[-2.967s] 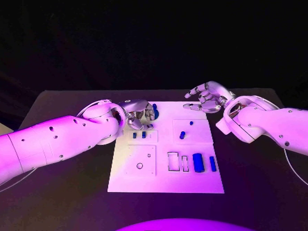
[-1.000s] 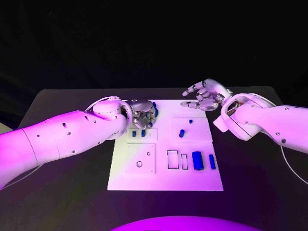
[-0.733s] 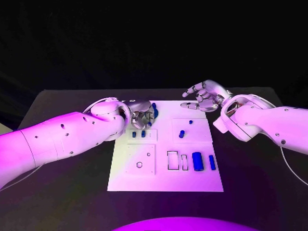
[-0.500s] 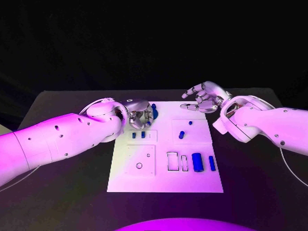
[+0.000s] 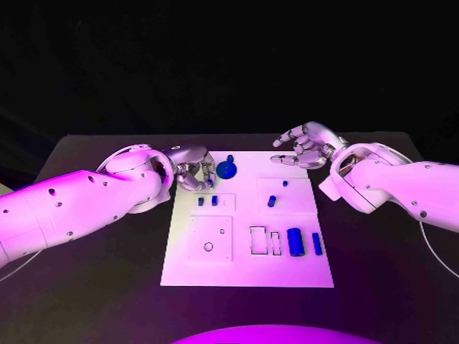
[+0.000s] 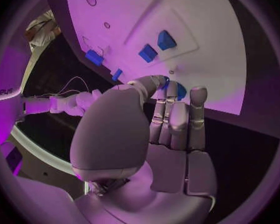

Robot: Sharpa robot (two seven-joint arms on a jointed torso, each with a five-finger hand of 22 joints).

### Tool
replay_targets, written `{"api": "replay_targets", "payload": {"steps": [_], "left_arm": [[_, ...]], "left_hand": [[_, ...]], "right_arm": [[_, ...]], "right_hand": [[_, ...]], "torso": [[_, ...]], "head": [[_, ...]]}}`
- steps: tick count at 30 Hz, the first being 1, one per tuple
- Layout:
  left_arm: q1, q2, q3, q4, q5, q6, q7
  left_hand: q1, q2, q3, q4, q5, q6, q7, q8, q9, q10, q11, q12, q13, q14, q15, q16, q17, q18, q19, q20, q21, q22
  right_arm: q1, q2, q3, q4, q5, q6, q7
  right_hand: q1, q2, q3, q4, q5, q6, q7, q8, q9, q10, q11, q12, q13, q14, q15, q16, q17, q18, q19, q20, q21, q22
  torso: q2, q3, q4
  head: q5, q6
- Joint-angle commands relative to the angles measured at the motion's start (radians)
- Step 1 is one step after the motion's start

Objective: Assemble the parts on the task board

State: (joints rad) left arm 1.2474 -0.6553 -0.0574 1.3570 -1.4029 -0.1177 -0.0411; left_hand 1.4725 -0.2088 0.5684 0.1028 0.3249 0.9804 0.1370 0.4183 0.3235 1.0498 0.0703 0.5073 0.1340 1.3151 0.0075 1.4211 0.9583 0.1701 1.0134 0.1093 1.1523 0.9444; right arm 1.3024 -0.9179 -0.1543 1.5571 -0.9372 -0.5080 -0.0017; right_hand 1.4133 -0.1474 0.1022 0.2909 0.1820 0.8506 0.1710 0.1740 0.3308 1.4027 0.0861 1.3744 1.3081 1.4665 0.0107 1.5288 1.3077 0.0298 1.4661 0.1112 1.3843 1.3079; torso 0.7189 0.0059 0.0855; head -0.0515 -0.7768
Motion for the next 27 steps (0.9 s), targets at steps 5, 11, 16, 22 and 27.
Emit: {"api": "replay_targets", "payload": {"steps": [5, 11, 16, 22, 27], "left_arm": [[-0.001, -0.016, 0.001, 0.003, 0.028, 0.035, -0.014], [-0.003, -0.012, 0.002, -0.009, 0.035, 0.046, -0.022], [-0.004, -0.005, 0.001, -0.021, 0.041, 0.050, -0.024], [-0.007, 0.004, 0.001, -0.029, 0.046, 0.040, -0.023], [-0.008, 0.008, 0.001, -0.031, 0.047, 0.023, -0.022]], "left_hand": [[-0.009, -0.001, -0.002, -0.006, -0.004, 0.005, -0.001, -0.005, 0.017, 0.008, 0.002, -0.009, 0.000, 0.007, 0.000, 0.006, -0.003, -0.009, 0.003, 0.002, 0.002, -0.003], [-0.010, -0.001, -0.003, -0.006, -0.004, 0.005, -0.001, -0.006, 0.018, 0.009, 0.002, -0.010, 0.000, 0.007, 0.000, 0.006, -0.004, -0.010, 0.004, 0.002, 0.002, -0.003], [-0.012, -0.001, -0.004, -0.006, -0.006, 0.006, -0.001, -0.007, 0.018, 0.010, 0.002, -0.012, 0.000, 0.007, 0.000, 0.006, -0.003, -0.010, 0.004, 0.002, 0.002, -0.003], [-0.015, -0.001, -0.004, -0.006, -0.007, 0.006, -0.001, -0.008, 0.019, 0.011, 0.002, -0.014, 0.000, 0.007, 0.000, 0.006, -0.003, -0.010, 0.003, 0.002, 0.001, -0.004], [-0.015, -0.001, -0.004, -0.006, -0.007, 0.006, -0.001, -0.008, 0.019, 0.011, 0.002, -0.014, 0.000, 0.007, 0.000, 0.006, -0.003, -0.010, 0.003, 0.002, 0.001, -0.004]], "right_arm": [[-0.001, -0.002, 0.000, 0.001, -0.012, 0.002, 0.012], [-0.002, 0.000, 0.000, 0.000, -0.012, 0.003, 0.013], [-0.002, 0.001, 0.000, -0.001, -0.012, 0.004, 0.013], [-0.002, 0.002, 0.000, 0.000, -0.012, 0.004, 0.012], [-0.002, 0.003, 0.000, 0.000, -0.012, 0.004, 0.012]], "right_hand": [[0.001, 0.008, 0.005, -0.002, -0.001, -0.003, -0.002, 0.005, -0.001, 0.000, -0.003, 0.003, 0.052, 0.077, -0.003, -0.004, 0.150, 0.014, 0.018, 0.000, -0.001, 0.157], [0.001, 0.008, 0.005, -0.002, -0.001, -0.003, -0.002, 0.005, -0.001, 0.000, -0.003, 0.003, 0.052, 0.077, -0.003, -0.004, 0.150, 0.014, 0.018, 0.000, -0.001, 0.157], [0.001, 0.008, 0.005, -0.002, -0.001, -0.003, -0.002, 0.005, -0.001, 0.000, -0.003, 0.003, 0.052, 0.077, -0.003, -0.004, 0.150, 0.014, 0.018, 0.000, -0.001, 0.157], [0.001, 0.008, 0.005, -0.002, -0.001, -0.003, -0.002, 0.005, -0.001, 0.000, -0.003, 0.003, 0.052, 0.077, -0.003, -0.004, 0.150, 0.014, 0.018, 0.000, -0.001, 0.157], [0.001, 0.008, 0.005, -0.002, -0.001, -0.003, -0.002, 0.005, -0.001, 0.000, -0.003, 0.003, 0.052, 0.077, -0.003, -0.004, 0.150, 0.014, 0.018, 0.000, -0.001, 0.157]], "torso": [[0.001, -0.0001, -0.0006], [0.003, -0.0003, -0.0037], [0.004, 0.0012, -0.0031], [0.004, 0.0013, -0.0024], [0.004, 0.0022, -0.0033]], "head": [[0.002, -0.002], [0.006, -0.003], [0.006, -0.003], [0.005, -0.005], [0.006, -0.007]]}}
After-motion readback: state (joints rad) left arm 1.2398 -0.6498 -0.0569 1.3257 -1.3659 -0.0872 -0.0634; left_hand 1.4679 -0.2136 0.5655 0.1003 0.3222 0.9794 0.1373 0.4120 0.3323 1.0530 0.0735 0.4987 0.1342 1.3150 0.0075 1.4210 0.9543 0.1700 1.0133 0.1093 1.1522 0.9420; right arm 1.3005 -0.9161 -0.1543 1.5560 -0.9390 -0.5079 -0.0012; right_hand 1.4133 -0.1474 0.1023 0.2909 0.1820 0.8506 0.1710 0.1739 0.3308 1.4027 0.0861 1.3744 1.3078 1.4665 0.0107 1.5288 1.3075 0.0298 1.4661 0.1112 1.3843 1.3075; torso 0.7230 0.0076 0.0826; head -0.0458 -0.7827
